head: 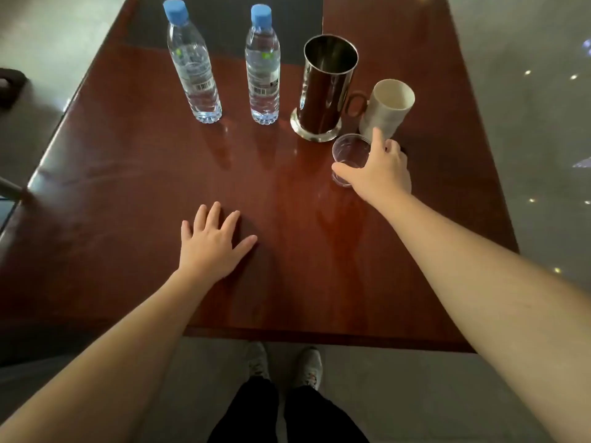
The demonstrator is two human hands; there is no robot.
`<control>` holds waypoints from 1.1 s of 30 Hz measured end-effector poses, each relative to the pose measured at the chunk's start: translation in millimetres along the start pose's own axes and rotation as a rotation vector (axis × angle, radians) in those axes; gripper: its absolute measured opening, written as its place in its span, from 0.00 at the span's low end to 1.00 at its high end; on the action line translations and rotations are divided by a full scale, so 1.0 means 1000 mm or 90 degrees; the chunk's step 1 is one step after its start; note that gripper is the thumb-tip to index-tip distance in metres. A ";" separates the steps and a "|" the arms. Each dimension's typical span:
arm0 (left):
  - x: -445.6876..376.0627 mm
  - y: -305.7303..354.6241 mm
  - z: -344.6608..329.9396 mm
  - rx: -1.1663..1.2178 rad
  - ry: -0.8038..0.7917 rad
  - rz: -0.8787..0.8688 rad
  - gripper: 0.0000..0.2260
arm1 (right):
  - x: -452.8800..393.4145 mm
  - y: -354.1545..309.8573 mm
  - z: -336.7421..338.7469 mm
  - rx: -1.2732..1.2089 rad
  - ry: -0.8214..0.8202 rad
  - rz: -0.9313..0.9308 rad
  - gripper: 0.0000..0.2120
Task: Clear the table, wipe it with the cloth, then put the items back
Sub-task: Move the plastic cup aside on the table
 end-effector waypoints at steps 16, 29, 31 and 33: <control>0.010 -0.004 -0.022 -0.020 0.116 -0.004 0.33 | -0.014 -0.006 -0.012 -0.055 0.015 0.015 0.44; 0.010 -0.006 -0.025 -0.039 0.161 -0.011 0.33 | -0.015 -0.053 0.001 -0.107 0.062 0.119 0.43; 0.010 -0.005 -0.024 -0.039 0.165 -0.018 0.33 | -0.015 -0.070 0.001 -0.105 0.055 0.145 0.43; 0.011 -0.005 -0.023 -0.036 0.158 -0.018 0.35 | -0.015 -0.088 -0.002 -0.101 0.041 0.167 0.44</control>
Point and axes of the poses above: each hand's wrist, its own x-axis away from the middle knuckle, its own z-axis out of the back of the hand, y = z × x, the point moved 5 cm from there along -x, towards the middle knuckle, and after that the axes turned 6 degrees about x, right-handed, at the moved point
